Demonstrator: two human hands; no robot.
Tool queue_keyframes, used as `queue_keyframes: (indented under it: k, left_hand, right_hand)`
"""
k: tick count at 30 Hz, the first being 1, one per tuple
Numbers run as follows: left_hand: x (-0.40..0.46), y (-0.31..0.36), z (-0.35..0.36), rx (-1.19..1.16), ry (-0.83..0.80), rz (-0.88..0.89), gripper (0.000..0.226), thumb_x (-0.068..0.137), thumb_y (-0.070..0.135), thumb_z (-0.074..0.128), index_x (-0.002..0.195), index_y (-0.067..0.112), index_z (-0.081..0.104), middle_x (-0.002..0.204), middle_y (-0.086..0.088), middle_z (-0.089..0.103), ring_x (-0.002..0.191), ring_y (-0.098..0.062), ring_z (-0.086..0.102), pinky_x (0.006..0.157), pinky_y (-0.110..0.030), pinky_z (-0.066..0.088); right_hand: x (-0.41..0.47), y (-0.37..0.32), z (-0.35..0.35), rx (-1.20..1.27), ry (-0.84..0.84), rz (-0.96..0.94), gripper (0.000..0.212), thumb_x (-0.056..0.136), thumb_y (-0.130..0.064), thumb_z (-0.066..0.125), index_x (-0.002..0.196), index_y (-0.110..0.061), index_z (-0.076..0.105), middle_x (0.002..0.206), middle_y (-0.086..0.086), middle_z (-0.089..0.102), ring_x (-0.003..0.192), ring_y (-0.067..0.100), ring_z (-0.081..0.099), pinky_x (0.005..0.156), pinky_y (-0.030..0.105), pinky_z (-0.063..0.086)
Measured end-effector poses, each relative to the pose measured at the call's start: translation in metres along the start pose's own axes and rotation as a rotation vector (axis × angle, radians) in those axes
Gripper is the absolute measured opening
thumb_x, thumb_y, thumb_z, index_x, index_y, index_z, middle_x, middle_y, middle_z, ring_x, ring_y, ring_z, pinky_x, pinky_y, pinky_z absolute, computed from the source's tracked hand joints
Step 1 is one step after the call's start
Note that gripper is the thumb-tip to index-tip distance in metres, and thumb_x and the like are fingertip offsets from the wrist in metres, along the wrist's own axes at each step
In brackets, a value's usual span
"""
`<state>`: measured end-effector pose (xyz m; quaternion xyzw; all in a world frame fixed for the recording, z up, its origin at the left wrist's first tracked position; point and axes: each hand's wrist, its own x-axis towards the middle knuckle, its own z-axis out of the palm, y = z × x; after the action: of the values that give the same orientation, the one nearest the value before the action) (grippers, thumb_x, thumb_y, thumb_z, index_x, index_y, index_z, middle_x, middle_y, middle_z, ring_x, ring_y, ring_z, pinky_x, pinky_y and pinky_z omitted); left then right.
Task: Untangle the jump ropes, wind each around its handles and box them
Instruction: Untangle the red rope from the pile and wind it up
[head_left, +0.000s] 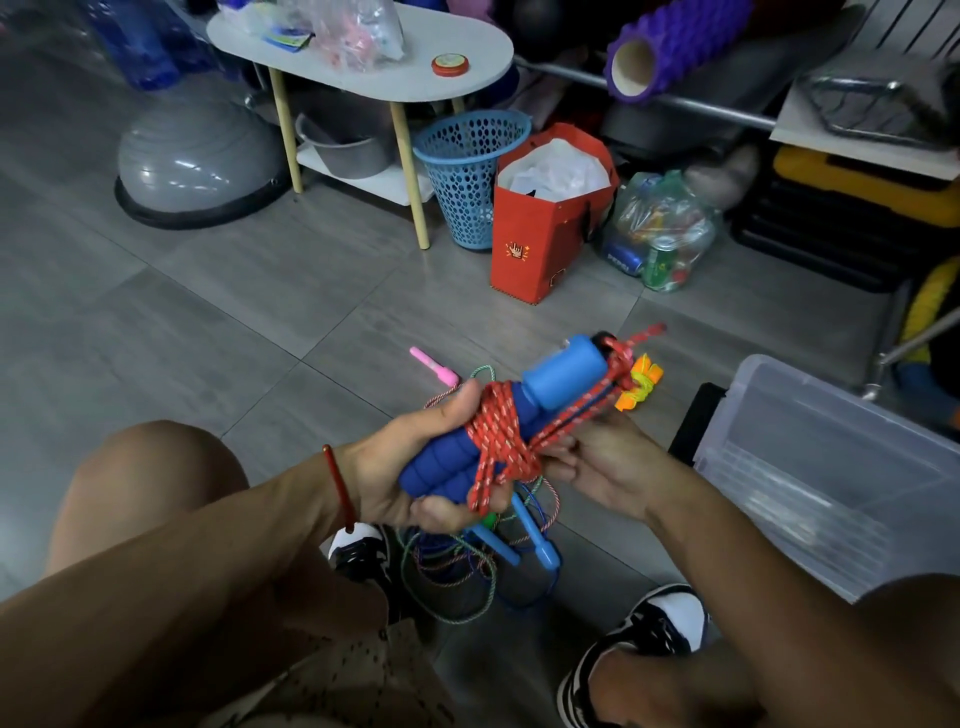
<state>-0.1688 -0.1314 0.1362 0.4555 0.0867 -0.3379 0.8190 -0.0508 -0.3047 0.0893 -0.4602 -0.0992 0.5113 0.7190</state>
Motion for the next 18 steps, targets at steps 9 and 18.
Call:
queue_keyframes:
  k: [9,18]
  left_hand:
    - [0.007,-0.001,-0.009,-0.082,0.096,0.140,0.080,0.066,0.074,0.074,0.107,0.006,0.072,0.082,-0.020,0.058,0.037,-0.012,0.039,0.040,-0.022,0.015]
    - [-0.014,0.013,-0.005,0.596,0.042,-0.313,0.078,0.052,0.073,0.084,0.118,0.037,0.064,0.093,-0.019,0.064,0.073,-0.029,0.053,0.058,-0.029,0.038]
  right_hand:
    - [0.003,0.002,0.020,-0.187,0.174,-0.210,0.037,0.100,0.006,0.043,0.072,-0.010,0.062,0.061,0.005,0.048,0.054,0.016,0.040,0.042,0.022,0.030]
    - [-0.022,-0.049,-0.004,-0.523,-0.047,-0.132,0.013,0.088,-0.017,0.065,0.090,-0.006,0.073,0.063,0.000,0.062,0.050,0.007,0.050,0.050,0.017,0.041]
